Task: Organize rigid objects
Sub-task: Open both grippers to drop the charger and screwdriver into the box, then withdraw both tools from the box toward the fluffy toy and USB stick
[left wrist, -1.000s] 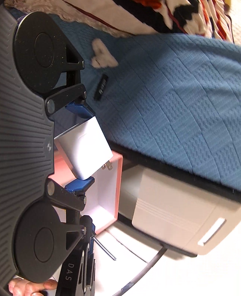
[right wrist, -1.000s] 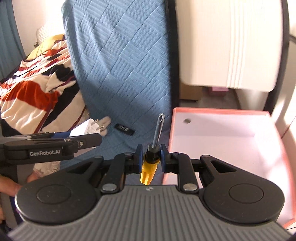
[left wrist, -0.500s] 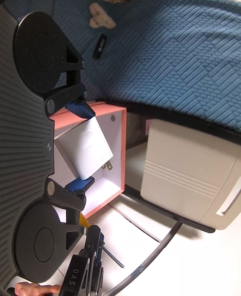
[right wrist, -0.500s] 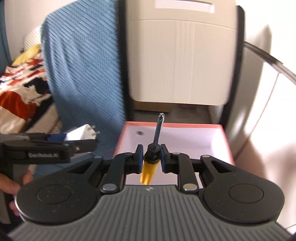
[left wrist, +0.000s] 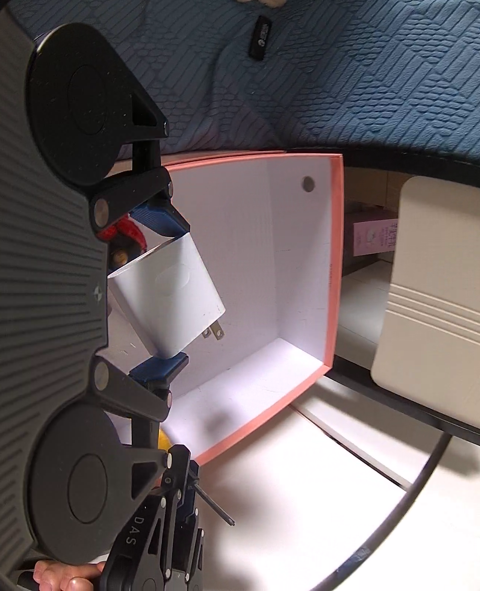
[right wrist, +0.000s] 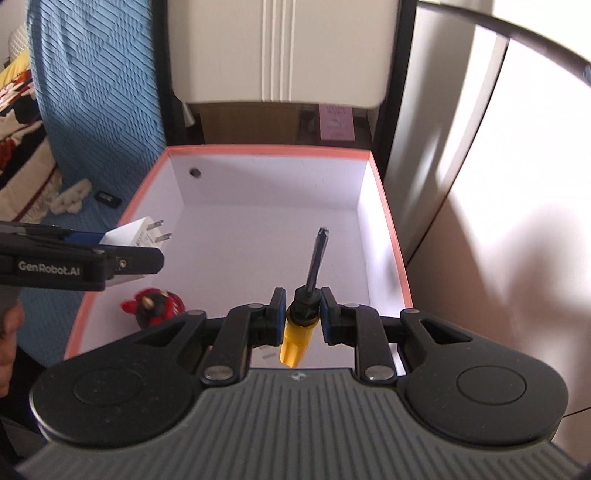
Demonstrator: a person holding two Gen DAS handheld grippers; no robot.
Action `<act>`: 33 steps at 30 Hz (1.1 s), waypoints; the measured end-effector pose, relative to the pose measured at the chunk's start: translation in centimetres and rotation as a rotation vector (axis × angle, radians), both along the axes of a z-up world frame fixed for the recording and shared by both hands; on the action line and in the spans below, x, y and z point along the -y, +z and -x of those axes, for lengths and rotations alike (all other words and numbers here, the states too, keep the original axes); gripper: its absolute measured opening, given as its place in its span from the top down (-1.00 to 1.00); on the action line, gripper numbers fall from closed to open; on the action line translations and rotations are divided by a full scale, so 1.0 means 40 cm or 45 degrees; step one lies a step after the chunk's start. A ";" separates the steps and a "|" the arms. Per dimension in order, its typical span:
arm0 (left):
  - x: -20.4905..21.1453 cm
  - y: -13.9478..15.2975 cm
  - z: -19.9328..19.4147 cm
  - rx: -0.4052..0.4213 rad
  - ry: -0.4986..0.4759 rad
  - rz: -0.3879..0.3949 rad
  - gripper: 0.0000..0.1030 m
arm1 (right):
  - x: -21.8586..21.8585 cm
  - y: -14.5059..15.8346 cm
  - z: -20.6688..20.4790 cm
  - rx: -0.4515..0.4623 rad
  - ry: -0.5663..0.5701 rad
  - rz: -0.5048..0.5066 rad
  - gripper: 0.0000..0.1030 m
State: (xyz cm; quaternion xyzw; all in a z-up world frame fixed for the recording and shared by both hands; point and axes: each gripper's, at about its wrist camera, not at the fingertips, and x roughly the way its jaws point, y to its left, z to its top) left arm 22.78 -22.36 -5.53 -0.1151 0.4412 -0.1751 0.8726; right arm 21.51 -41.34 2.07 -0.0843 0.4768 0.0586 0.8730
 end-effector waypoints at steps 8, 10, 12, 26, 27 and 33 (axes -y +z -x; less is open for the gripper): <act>0.023 -0.019 -0.015 -0.013 -0.022 -0.014 -0.43 | 0.027 -0.055 -0.004 -0.062 -0.017 -0.025 0.55; 0.024 -0.020 -0.011 -0.012 -0.020 -0.016 -0.45 | 0.036 -0.057 -0.008 -0.069 -0.033 -0.038 0.54; 0.018 -0.014 -0.006 0.012 -0.006 -0.021 -0.52 | 0.043 -0.054 -0.011 -0.071 -0.060 -0.065 0.54; -0.096 0.134 0.088 0.213 0.037 0.037 -0.64 | -0.012 0.100 0.010 0.122 -0.090 -0.151 -0.17; -0.107 0.146 0.097 0.231 0.045 0.034 -0.64 | -0.025 0.110 0.014 0.137 -0.081 -0.158 -0.17; -0.197 0.214 0.168 0.325 0.099 0.049 -0.64 | -0.119 0.155 0.052 0.213 -0.014 -0.207 -0.17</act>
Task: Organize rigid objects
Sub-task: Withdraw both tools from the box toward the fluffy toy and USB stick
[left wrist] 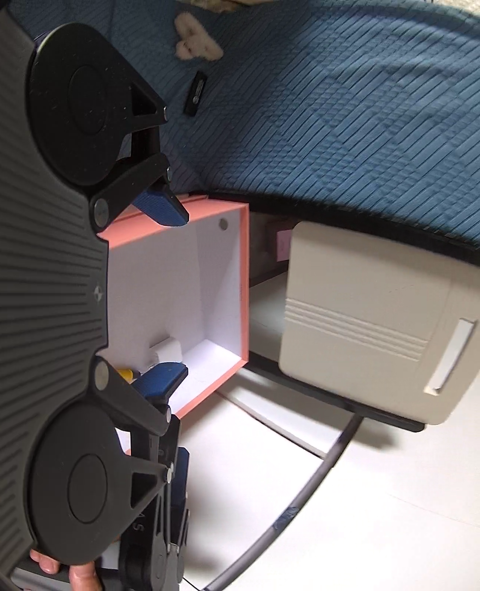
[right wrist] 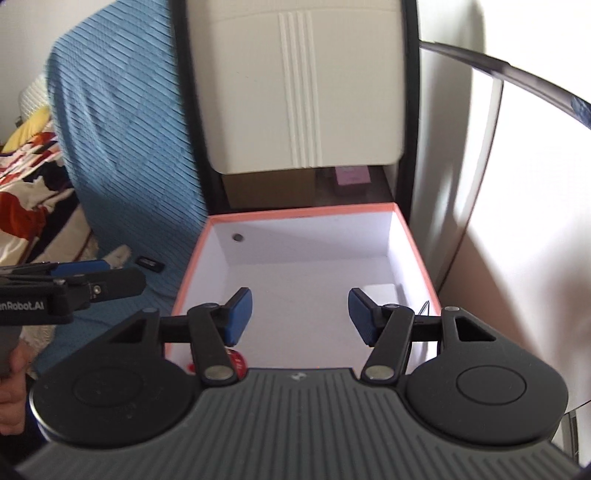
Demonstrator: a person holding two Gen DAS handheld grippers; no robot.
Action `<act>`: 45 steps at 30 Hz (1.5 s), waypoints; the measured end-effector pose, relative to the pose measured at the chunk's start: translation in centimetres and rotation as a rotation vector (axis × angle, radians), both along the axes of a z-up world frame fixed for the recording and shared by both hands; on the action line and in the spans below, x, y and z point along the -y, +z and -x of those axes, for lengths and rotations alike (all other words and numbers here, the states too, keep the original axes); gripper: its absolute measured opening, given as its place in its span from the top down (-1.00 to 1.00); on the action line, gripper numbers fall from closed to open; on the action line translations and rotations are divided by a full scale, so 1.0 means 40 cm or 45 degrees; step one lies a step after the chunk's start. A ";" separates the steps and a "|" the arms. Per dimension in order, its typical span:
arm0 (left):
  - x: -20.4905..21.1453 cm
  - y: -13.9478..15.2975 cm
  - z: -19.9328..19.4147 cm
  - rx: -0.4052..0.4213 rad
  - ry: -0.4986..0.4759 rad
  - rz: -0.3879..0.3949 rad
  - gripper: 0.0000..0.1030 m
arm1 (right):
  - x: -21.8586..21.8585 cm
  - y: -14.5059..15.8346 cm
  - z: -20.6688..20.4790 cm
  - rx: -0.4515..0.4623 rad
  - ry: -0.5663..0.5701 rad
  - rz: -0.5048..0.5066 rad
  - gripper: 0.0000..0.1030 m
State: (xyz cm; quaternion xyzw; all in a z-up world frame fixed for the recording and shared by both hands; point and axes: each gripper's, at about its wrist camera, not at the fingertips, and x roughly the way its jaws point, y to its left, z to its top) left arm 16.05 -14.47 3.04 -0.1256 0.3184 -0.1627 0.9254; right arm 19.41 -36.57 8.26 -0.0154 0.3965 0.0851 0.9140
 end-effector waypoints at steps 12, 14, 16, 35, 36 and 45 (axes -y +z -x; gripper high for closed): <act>-0.171 0.031 0.125 0.116 0.120 0.029 -0.64 | -0.198 0.019 0.091 0.099 0.152 -0.044 -0.17; -0.196 0.026 0.139 0.123 0.135 0.036 -0.64 | -0.222 0.013 0.103 0.102 0.160 -0.056 -0.17; -0.216 0.020 0.152 0.129 0.145 0.033 -0.64 | -0.249 0.005 0.115 0.101 0.167 -0.045 -0.17; -0.397 -0.098 0.220 0.077 0.247 -0.008 -0.64 | -0.424 -0.108 0.168 0.059 0.224 -0.041 -0.17; -0.404 -0.106 0.223 0.072 0.252 -0.009 -0.64 | -0.432 -0.116 0.172 0.052 0.227 -0.039 -0.17; -0.441 -0.132 0.273 0.046 0.268 -0.039 -0.64 | -0.486 -0.159 0.213 0.017 0.256 -0.048 -0.17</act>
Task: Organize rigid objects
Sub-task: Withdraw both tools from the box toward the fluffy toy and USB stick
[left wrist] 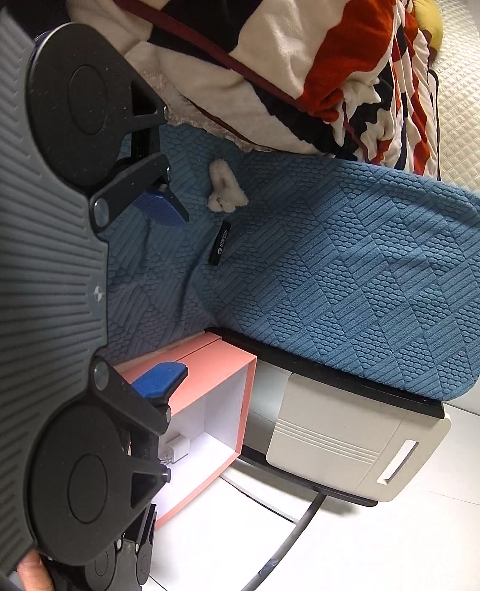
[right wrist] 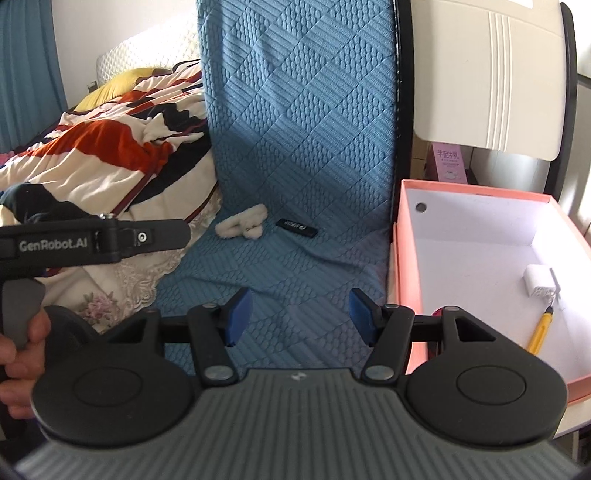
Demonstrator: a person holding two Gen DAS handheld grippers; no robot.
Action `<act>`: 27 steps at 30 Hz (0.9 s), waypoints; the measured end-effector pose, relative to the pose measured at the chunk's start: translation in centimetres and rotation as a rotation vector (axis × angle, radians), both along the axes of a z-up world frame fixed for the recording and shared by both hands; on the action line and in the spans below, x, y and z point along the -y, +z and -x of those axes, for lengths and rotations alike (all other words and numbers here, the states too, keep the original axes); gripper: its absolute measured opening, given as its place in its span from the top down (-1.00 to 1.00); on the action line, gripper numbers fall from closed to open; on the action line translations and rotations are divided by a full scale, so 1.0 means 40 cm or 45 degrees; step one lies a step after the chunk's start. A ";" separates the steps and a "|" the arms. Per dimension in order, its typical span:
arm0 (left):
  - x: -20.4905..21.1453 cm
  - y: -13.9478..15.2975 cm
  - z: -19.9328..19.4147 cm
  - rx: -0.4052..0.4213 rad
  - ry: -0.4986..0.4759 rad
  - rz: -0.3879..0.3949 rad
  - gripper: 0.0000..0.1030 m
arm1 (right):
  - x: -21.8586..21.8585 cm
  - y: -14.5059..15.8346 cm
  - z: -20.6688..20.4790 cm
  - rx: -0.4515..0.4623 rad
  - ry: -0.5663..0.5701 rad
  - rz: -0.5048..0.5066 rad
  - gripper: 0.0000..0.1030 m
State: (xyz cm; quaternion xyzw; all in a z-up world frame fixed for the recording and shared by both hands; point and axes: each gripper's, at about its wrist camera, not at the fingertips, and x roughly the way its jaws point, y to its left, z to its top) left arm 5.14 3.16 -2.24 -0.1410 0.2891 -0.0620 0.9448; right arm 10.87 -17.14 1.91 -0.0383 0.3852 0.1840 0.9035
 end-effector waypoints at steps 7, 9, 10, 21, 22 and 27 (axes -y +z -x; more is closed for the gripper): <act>-0.031 -0.030 0.000 -0.011 0.051 0.032 -0.64 | -0.034 -0.036 0.016 -0.018 0.036 0.023 -0.17; -0.030 -0.047 -0.010 -0.027 0.060 0.062 -0.64 | -0.039 -0.051 0.019 -0.019 0.042 0.029 -0.17; -0.027 -0.055 -0.016 -0.031 0.050 0.062 -0.64 | -0.041 -0.057 0.018 -0.024 0.040 0.032 -0.17; -0.050 -0.129 -0.111 -0.097 0.097 0.086 -0.64 | -0.052 -0.133 -0.024 -0.055 0.021 0.063 -0.17; -0.051 -0.132 -0.124 -0.101 0.101 0.084 -0.64 | -0.055 -0.135 -0.032 -0.054 0.021 0.061 -0.17; -0.057 -0.157 -0.185 -0.139 0.107 0.071 -0.64 | -0.073 -0.145 -0.072 -0.041 0.048 0.073 -0.17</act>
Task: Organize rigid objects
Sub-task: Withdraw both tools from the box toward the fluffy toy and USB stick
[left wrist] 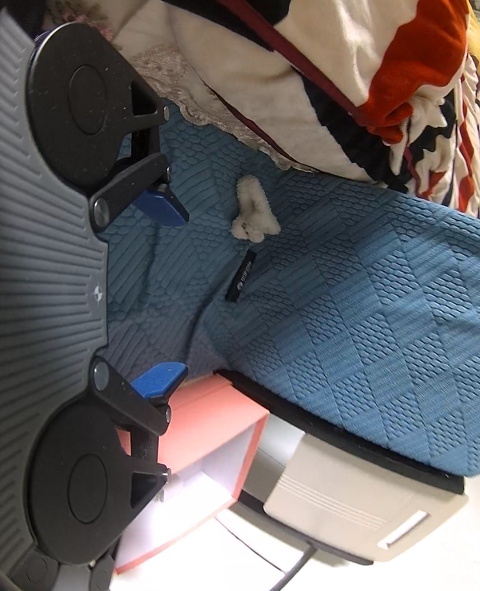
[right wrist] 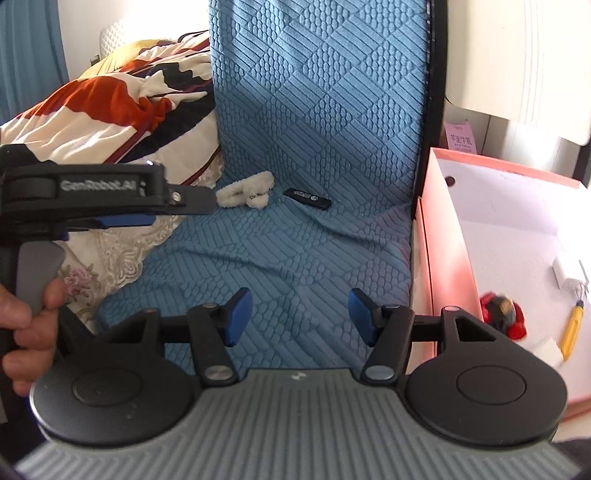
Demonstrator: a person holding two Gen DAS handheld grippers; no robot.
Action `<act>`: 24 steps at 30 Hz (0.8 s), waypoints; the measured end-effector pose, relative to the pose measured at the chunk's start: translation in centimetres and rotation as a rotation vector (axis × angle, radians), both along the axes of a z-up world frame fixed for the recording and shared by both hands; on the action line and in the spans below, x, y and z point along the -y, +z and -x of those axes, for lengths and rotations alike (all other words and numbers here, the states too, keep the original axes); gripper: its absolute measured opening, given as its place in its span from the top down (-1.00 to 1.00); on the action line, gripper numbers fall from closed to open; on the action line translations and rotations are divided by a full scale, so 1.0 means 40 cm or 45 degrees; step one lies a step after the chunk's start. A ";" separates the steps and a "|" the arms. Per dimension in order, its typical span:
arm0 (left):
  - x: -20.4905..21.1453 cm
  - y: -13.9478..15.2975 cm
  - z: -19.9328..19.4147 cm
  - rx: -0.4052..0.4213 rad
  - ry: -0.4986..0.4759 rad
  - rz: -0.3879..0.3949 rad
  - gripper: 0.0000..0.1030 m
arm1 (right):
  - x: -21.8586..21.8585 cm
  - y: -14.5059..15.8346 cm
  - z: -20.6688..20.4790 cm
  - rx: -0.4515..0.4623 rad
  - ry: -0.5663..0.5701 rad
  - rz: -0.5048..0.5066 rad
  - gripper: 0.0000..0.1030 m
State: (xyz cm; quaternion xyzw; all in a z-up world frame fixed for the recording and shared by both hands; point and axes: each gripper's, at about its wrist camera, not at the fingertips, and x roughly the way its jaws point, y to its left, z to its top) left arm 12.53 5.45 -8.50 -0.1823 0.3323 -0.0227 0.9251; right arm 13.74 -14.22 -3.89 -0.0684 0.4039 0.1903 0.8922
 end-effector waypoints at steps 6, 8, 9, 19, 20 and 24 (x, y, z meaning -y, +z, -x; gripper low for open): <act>-0.030 -0.036 -0.060 -0.070 0.019 0.085 -0.64 | -0.018 -0.025 -0.072 0.017 0.030 -0.008 -0.17; -0.033 -0.042 -0.081 -0.081 0.024 0.063 -0.64 | -0.022 -0.039 -0.099 0.006 0.039 -0.016 -0.17; -0.036 -0.045 -0.094 -0.086 0.025 0.056 -0.64 | -0.024 -0.047 -0.114 -0.002 0.043 -0.022 -0.17; -0.090 -0.084 -0.224 -0.149 0.059 0.063 -0.64 | -0.032 -0.094 -0.247 -0.020 0.089 -0.016 -0.17; -0.096 -0.088 -0.237 -0.156 0.067 0.068 -0.64 | -0.034 -0.100 -0.263 -0.017 0.094 0.008 -0.17; -0.123 -0.105 -0.298 -0.174 0.107 0.096 -0.64 | -0.046 -0.119 -0.326 -0.030 0.129 0.014 -0.17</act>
